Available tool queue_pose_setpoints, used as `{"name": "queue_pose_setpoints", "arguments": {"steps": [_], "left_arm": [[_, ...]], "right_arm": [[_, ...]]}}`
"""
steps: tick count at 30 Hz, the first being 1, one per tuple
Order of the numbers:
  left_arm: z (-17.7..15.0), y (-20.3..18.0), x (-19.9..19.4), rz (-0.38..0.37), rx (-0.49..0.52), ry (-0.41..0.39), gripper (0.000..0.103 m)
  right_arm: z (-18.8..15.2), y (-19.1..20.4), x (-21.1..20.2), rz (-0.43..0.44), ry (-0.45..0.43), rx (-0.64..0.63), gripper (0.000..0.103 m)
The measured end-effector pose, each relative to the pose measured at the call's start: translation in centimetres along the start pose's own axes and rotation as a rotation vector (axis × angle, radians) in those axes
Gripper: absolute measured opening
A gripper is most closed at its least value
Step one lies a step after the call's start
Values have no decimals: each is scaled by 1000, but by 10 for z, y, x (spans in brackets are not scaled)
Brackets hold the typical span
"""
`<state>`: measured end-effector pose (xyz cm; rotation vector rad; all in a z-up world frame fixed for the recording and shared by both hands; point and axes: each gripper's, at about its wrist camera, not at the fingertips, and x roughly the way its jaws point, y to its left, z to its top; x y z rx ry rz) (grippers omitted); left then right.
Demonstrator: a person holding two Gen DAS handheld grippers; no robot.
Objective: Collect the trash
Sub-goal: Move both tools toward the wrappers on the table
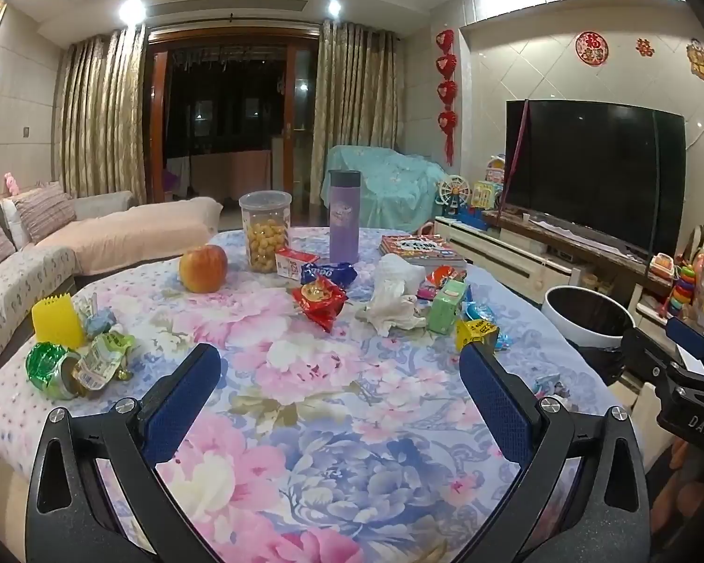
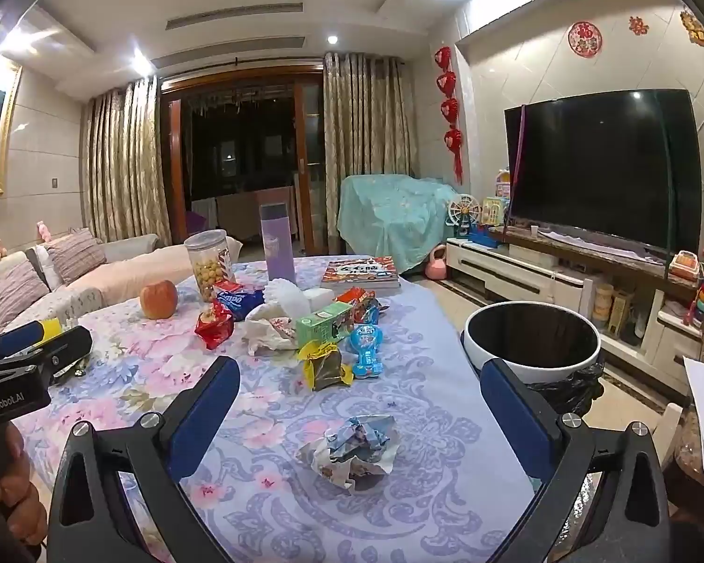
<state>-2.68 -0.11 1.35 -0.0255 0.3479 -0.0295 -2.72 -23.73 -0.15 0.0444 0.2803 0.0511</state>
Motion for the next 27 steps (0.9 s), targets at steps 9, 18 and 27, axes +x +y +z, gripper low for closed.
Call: {"name": "queue_pose_setpoints", "arguments": {"steps": [9,18,27], "left_arm": [[0,1,-2,-3,-3,-6,103],[0,1,-2,-2,-3,-6,103],[0,2,-3,-4,-8,-2,103]], "right_arm": [[-1,0,-2,3,-7,-5,103],[-4,0,2,6,3,-4,103],[-4,0,1,14,13,-3,103]]}}
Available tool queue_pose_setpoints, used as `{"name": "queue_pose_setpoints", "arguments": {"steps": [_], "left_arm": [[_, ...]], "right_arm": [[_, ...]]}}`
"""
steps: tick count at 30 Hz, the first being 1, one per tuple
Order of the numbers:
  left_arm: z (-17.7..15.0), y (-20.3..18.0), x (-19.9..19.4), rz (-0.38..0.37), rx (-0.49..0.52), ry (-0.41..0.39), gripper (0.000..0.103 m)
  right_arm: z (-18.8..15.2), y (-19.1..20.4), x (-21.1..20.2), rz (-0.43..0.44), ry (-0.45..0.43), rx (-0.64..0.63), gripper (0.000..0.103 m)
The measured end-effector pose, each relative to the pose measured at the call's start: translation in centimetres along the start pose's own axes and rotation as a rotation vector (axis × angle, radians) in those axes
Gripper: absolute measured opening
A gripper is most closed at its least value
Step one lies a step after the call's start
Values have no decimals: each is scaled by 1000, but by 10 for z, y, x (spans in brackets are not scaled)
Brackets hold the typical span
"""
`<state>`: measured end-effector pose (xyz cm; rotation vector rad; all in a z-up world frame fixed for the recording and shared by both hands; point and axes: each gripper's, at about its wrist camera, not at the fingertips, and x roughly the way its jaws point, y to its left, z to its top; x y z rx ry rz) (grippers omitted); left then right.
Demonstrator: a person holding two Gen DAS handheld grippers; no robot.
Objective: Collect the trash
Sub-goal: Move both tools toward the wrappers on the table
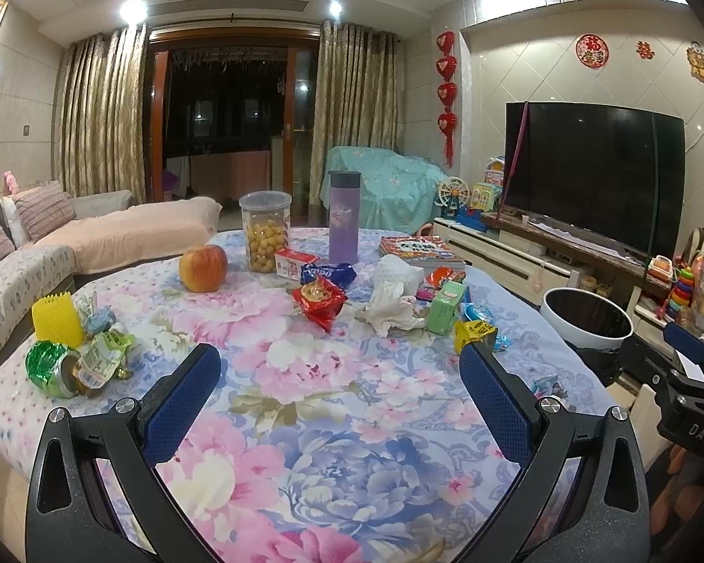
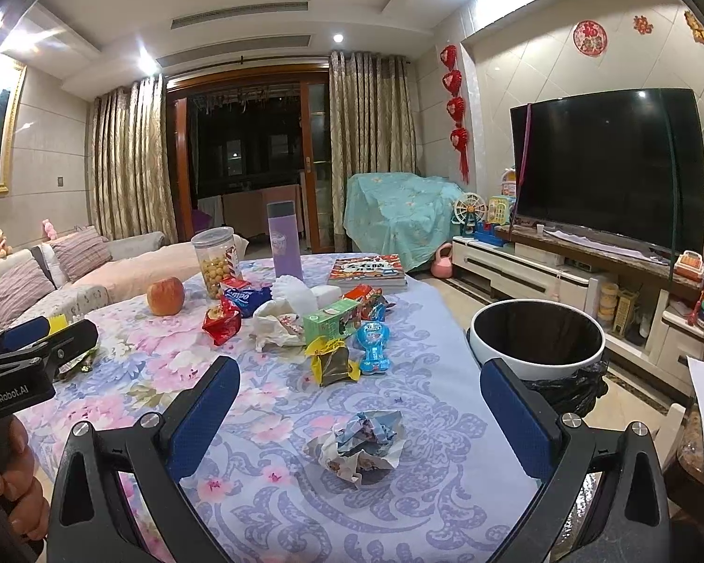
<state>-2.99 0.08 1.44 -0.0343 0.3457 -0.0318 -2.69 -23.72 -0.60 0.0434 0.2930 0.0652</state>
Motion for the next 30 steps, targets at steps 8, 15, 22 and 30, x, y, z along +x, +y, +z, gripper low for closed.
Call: {"name": "queue_pose_setpoints", "arguments": {"steps": [8,15,22,30], "left_arm": [[-1,0,2,-4,-1,4,103],[-4,2,5,-13,-5,18,103],[-10,-3,21,-41,-2,78,103],[-21,-15,52,-88,13,185,103]], "right_arm": [[0,1,-2,0,21,2,103],[-2,2,-4,8,42,-4,103],[-10,-8,4,14,70,2,103],[-26,-22,29,22,184,53,102]]}}
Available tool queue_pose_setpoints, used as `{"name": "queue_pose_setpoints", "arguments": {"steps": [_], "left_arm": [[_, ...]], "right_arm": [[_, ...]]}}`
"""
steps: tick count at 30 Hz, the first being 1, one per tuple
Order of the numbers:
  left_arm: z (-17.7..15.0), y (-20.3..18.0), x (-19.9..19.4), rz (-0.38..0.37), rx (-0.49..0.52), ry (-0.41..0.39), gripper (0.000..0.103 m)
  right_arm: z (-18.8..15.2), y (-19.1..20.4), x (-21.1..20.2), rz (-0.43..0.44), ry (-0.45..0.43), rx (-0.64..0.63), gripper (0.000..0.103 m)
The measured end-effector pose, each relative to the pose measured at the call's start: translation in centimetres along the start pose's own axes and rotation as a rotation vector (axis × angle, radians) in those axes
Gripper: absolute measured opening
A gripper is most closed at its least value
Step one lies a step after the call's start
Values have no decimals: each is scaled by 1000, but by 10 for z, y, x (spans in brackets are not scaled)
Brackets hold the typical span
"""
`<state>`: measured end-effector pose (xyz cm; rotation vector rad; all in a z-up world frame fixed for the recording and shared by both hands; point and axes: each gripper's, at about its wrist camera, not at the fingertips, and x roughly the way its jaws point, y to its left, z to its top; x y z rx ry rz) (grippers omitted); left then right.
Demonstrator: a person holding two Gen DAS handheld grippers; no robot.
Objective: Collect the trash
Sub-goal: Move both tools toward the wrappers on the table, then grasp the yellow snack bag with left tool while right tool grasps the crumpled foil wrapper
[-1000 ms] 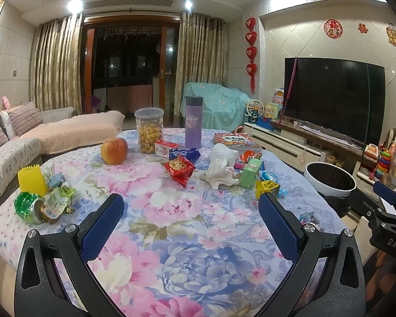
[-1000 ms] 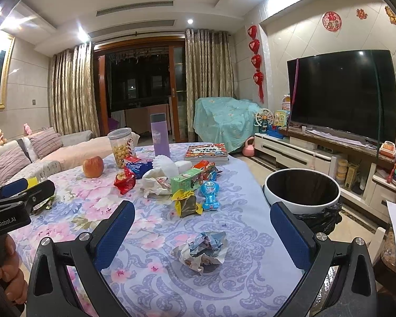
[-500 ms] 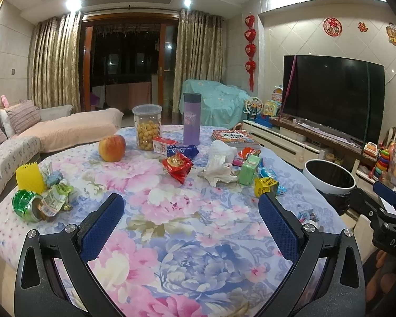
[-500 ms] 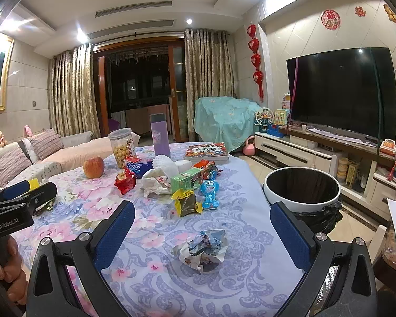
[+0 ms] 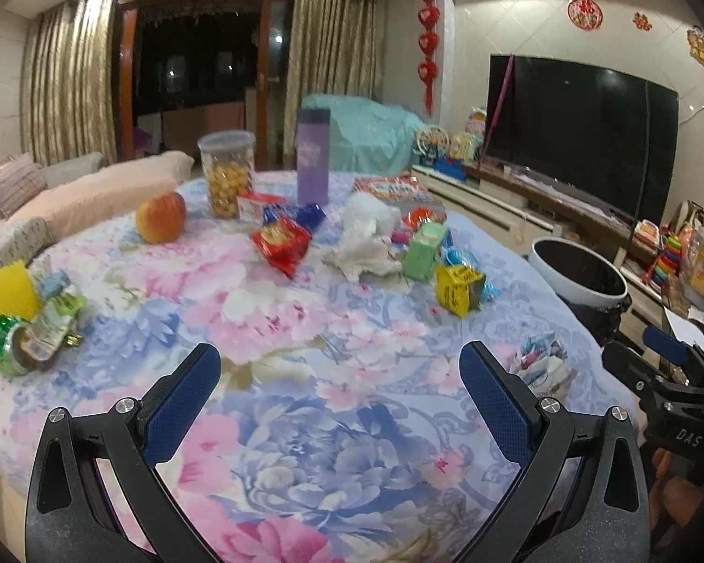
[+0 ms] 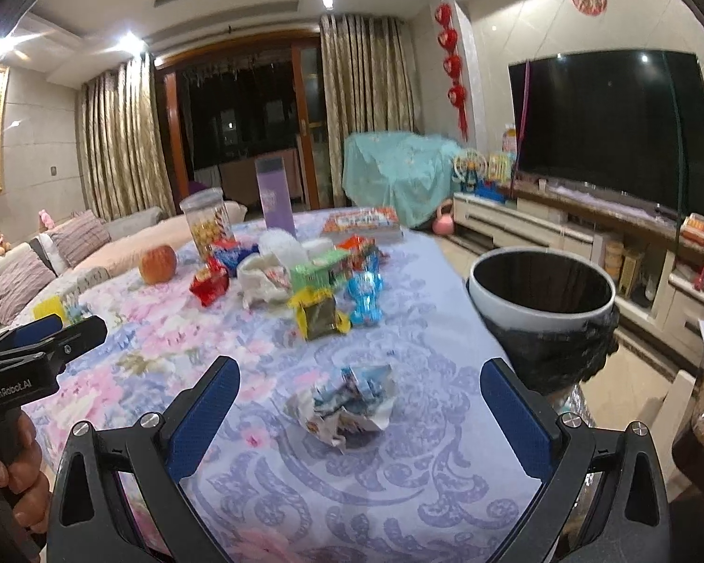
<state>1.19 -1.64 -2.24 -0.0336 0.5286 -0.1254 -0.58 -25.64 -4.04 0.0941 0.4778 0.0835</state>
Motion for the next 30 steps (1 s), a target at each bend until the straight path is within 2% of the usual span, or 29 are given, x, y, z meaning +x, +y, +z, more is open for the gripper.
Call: {"name": "queue_pose_setpoints", "arguments": {"steps": [4,9,13,15,16,18,19,20,28,29,30], "left_arm": [[4,-5,17,-19,4,39,103],[10,-18,43,-70,19,89,103],[16,-31,65,-98,40,124,103],[18,-38,75,-117,48,138,103],[19,-42,80,-121,54,143,103],[22,-49,90,-128,69,154,103],[23,-53,95,-135,74,162,103],[23,-56,100,-141,79,171,103],[31,-81,141,-166,119,226,100],[32,-85,146,-167,129,229,94],[33,-89,151,-168,138,236,82]], "right_arm": [[-4,-4,18,26,58,-11,100],[-7,-13,48,48,160,10,76],[-12,-24,65,129,214,87,69],[-12,-26,67,175,219,103,50],[-12,-27,68,185,221,101,44],[-12,-28,69,195,225,99,22],[-13,-31,69,211,228,112,16],[-13,-35,71,217,239,124,6],[-16,-44,73,230,251,168,6],[-16,-45,73,228,251,170,6],[-15,-47,72,225,249,174,6]]}}
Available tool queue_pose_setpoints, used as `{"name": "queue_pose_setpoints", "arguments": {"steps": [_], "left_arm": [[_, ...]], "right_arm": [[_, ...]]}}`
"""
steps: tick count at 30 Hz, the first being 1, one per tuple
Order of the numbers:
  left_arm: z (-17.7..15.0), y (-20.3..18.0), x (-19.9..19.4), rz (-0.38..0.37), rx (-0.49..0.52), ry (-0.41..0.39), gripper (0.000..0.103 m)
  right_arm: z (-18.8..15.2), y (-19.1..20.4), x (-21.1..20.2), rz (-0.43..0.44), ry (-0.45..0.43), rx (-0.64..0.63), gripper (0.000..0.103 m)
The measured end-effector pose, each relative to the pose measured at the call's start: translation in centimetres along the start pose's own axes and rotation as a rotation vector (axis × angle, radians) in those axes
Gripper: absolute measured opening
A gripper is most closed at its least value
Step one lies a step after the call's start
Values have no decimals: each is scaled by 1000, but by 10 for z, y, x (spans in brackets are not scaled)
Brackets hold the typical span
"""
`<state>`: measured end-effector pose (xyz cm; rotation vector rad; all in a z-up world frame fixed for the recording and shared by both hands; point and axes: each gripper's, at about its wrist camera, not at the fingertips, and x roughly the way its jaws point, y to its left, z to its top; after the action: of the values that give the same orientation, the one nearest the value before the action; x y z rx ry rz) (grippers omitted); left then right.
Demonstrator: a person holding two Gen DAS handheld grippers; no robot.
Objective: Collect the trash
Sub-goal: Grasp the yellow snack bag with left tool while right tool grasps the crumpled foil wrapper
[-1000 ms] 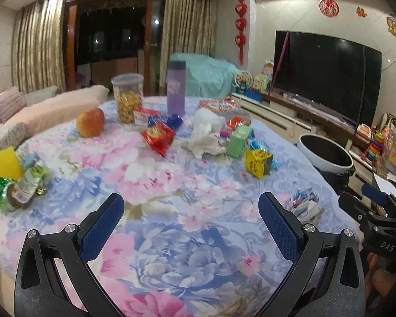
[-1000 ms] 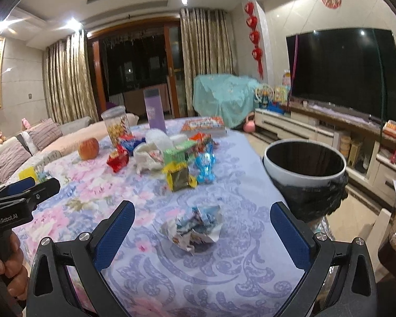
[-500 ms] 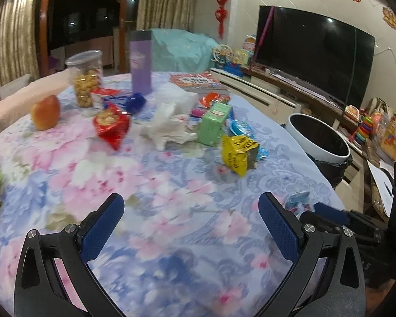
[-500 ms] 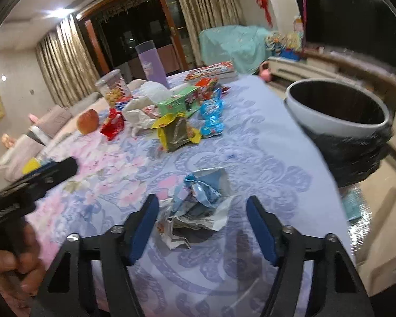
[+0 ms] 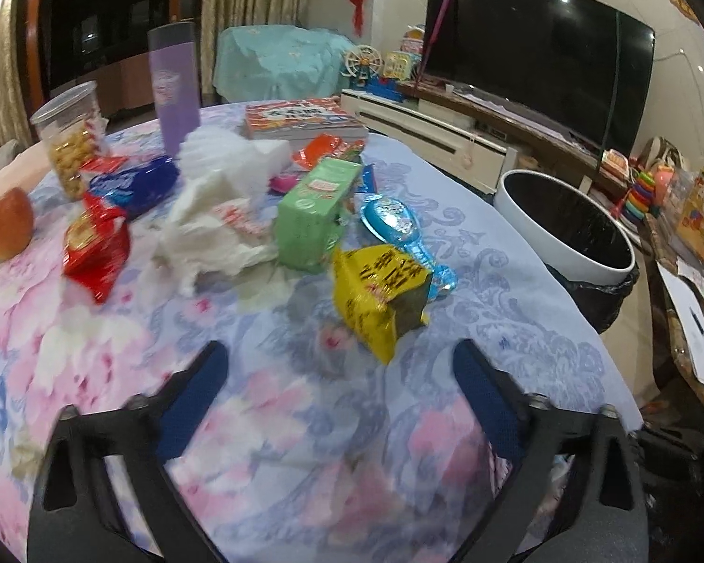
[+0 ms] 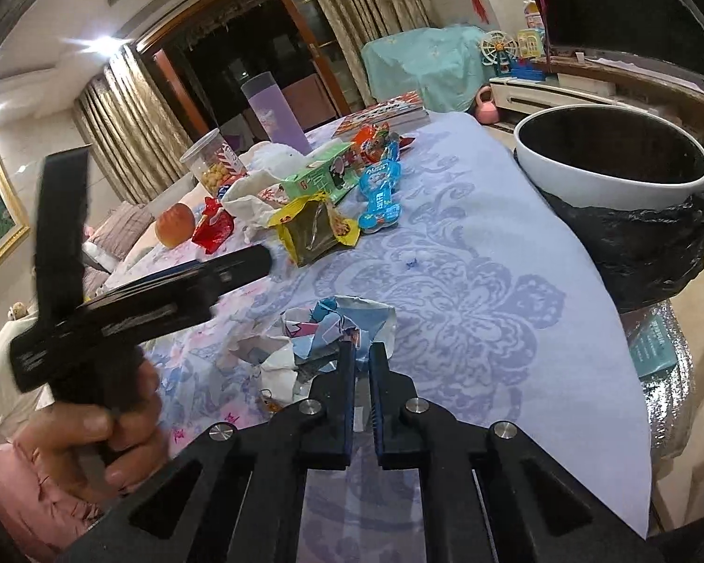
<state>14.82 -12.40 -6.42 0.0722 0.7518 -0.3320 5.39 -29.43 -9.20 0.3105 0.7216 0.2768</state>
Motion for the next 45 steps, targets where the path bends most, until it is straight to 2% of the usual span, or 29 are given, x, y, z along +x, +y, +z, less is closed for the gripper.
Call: {"name": "queue_pose_setpoints", "arguments": {"steps": [1,3,4,5,7,11,16,17,20,22,23,24,25,29,31,32,33,35,36,37,45], "left_arm": [[2,-1,4,-3,4,12,75],[4,-1,14,-32,1,47,33],[3,1,19,-49,-7,74,24],[2,2,21,-59,-13,87,7],[-2,8,16,-82,-35,82,6],[-10,14,-8,-79,-31,27,5],[-27,34,-38,-87,-66,1,4],[-30,39,-43,-87,-72,-2,4],[-39,50,-56,-85,-90,-7,4],[-45,57,-62,-80,-105,-7,4],[-48,60,-66,-80,-113,-7,4],[-48,61,-65,-82,-119,-6,4],[-50,62,-65,-84,-122,-4,4],[-52,60,-64,-81,-118,2,4],[-54,59,-64,-86,-117,6,4],[-54,58,-63,-86,-114,8,4],[-53,56,-63,-87,-113,9,4],[-52,52,-63,-97,-107,10,4],[-51,49,-63,-101,-103,10,4],[-50,46,-62,-106,-96,11,4],[-33,13,-59,-152,-36,5,4]], "right_arm": [[0,-2,-1,-2,-3,4,6],[2,-3,-3,-4,-8,6,6],[3,-3,-3,-5,-10,6,6],[4,-3,-4,-6,-12,5,6],[5,-2,-5,-12,-19,-3,6],[7,0,-6,-15,-26,-9,6],[9,3,-8,-12,-34,-8,6],[10,3,-8,-3,-31,0,11],[9,6,-15,2,-47,3,15],[8,11,-21,-8,-63,-17,47],[7,15,-23,7,-70,-32,77],[4,19,-22,15,-67,-54,93],[4,23,-21,11,-63,-69,93],[0,29,8,-5,11,-88,93],[0,28,19,-8,34,-82,89],[1,27,22,-10,37,-79,75],[0,26,24,-7,40,-74,45],[2,22,20,18,27,-49,35],[3,22,17,23,19,-58,23],[3,22,14,21,14,-66,18],[16,8,-13,34,-54,-42,14]]}}
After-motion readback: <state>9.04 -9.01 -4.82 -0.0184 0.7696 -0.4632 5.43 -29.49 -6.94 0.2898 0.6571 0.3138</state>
